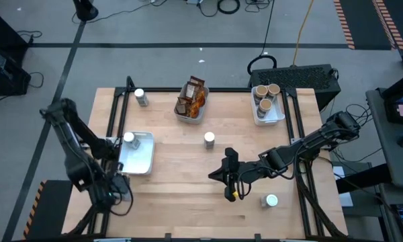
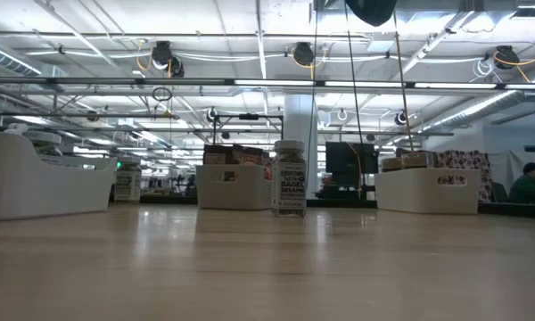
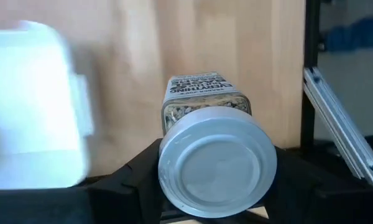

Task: Sort spices by type
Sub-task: Put the white spice bottle into the bottom white bin

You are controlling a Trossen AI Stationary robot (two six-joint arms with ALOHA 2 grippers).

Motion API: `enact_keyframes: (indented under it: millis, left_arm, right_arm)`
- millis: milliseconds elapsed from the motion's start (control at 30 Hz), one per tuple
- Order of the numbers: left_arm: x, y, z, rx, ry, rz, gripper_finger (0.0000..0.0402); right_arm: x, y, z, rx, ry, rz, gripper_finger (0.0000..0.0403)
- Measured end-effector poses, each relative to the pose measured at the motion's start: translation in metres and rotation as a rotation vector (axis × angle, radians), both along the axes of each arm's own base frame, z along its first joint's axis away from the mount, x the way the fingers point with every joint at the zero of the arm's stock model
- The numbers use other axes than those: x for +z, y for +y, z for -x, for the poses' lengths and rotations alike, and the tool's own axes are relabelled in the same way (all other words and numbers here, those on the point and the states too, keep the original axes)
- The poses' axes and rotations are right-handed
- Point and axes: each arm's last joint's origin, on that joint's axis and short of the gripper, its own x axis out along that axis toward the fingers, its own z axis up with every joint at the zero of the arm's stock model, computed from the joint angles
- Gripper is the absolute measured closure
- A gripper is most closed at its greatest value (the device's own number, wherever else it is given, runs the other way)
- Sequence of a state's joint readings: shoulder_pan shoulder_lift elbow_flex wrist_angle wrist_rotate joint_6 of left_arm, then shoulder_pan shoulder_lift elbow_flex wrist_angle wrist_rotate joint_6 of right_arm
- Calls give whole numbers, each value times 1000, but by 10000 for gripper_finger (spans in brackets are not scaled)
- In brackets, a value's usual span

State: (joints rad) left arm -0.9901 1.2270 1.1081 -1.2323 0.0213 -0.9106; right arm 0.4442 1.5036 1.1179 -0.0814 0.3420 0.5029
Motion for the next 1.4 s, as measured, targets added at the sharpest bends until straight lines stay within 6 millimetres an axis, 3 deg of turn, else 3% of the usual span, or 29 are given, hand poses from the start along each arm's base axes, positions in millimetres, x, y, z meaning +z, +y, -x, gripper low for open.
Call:
enact_keyframes:
  millis: [167, 333, 633, 1067, 1400]
  left_arm:
    - [33, 28, 1, 84, -71, -32, 195]
    - [43, 57, 4, 93, -80, -143, 195]
    - [42, 89, -20, -25, -108, -316, 195]
    - [41, 137, -40, -60, -56, -356, 195]
    - [14, 160, -49, -76, -11, -320, 195]
  right_arm:
    - [0, 0, 0, 8, -1, 13, 403]
    - [0, 0, 0, 9, -1, 15, 403]
    - [0, 0, 0, 9, -1, 13, 403]
    - [0, 7, 3, 8, 2, -38, 403]
    - [0, 13, 6, 8, 4, -70, 403]
